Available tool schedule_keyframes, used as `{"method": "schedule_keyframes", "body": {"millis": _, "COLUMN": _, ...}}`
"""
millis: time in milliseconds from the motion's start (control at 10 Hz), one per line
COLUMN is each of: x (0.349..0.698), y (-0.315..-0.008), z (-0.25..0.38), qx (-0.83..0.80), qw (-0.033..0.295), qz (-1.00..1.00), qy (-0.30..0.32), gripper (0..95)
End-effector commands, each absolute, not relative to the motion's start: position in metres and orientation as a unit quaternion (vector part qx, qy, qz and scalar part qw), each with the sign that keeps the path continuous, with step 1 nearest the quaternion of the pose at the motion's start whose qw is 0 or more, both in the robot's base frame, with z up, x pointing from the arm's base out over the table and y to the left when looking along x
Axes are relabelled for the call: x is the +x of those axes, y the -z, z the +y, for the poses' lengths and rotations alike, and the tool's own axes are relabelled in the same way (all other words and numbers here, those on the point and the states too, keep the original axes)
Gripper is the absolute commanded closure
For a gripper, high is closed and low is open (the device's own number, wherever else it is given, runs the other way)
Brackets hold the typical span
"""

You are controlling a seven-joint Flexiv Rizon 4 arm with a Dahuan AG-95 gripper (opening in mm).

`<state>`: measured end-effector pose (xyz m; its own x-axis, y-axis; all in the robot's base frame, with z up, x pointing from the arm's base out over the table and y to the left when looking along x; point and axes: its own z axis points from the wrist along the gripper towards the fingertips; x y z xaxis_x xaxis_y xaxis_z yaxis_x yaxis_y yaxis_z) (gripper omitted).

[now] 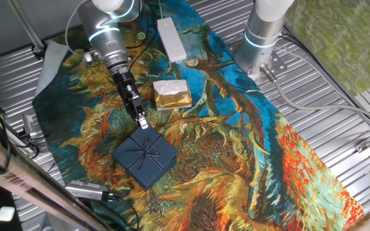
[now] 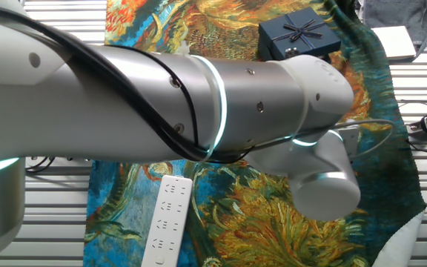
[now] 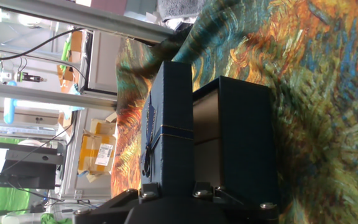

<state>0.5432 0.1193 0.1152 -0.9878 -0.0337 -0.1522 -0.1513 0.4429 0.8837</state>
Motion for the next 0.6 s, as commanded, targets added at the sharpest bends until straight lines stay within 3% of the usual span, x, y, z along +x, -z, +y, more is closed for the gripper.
{"method": "schedule_keyframes", "body": {"millis": 100, "x": 0.5421, "y": -0.1148, "z": 0.1196, "qx": -0.054, "qw": 0.057, "qz": 0.847, "qy": -0.526, "gripper": 95.0}}
{"method": "schedule_keyframes", "body": {"millis": 600, "x": 0.5437, "y": -0.1129, "z": 0.1222, "qx": -0.053, "qw": 0.063, "qz": 0.846, "qy": -0.527, "gripper": 95.0}}
